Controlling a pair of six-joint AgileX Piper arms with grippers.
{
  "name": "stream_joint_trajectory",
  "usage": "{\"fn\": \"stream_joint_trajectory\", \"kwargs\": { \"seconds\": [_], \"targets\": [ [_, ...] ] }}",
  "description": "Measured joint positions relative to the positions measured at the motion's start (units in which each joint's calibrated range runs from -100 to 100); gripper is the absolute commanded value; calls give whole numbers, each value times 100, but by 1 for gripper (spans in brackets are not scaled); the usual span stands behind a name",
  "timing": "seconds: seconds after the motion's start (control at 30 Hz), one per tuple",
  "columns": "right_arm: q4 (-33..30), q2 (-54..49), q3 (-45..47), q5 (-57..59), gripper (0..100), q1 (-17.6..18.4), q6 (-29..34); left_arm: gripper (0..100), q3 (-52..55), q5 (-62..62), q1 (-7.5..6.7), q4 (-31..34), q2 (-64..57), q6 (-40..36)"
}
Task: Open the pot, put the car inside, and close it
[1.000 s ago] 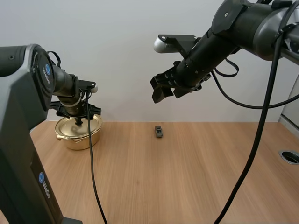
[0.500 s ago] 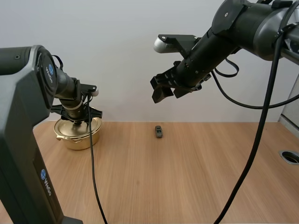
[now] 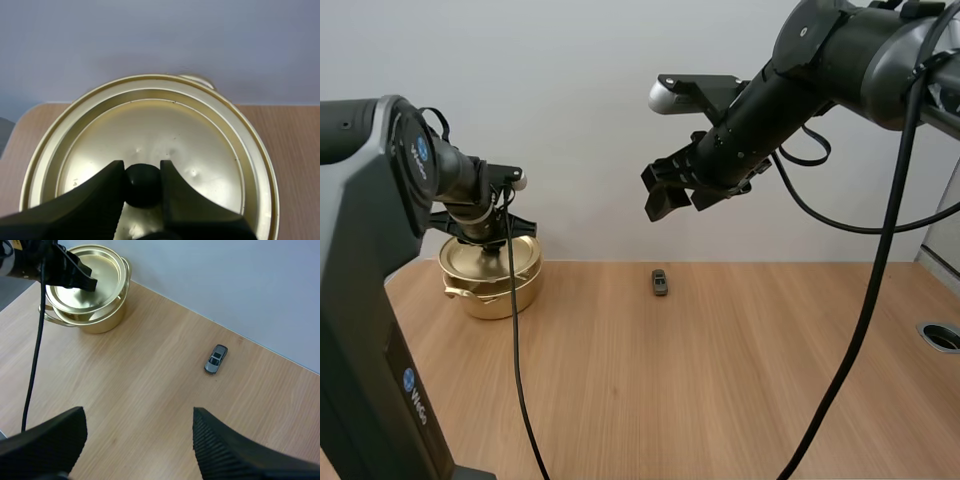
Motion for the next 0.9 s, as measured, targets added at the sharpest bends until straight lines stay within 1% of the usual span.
{"fn": "stream_joint_trajectory", "kwargs": {
  "seconds": [0.1, 0.23, 0.43, 0.63, 0.9],
  "targets": [
    [0, 0, 0, 0, 100, 0, 0, 0, -213, 335, 0, 0, -272, 25],
    [0, 202, 59, -41, 100, 0, -44, 0, -579, 1112, 0, 0, -744, 279],
    [9, 969, 59, -162, 100, 0, -259, 0, -756, 2298, 0, 0, -1685, 477],
    [-70, 1883, 59, -1423, 100, 0, -356, 0, -756, 2802, 0, -120, -2773, 525],
    [-136, 2924, 59, -3280, 100, 0, -441, 0, -756, 3459, 0, -920, -3907, 1011]
  ]
}}
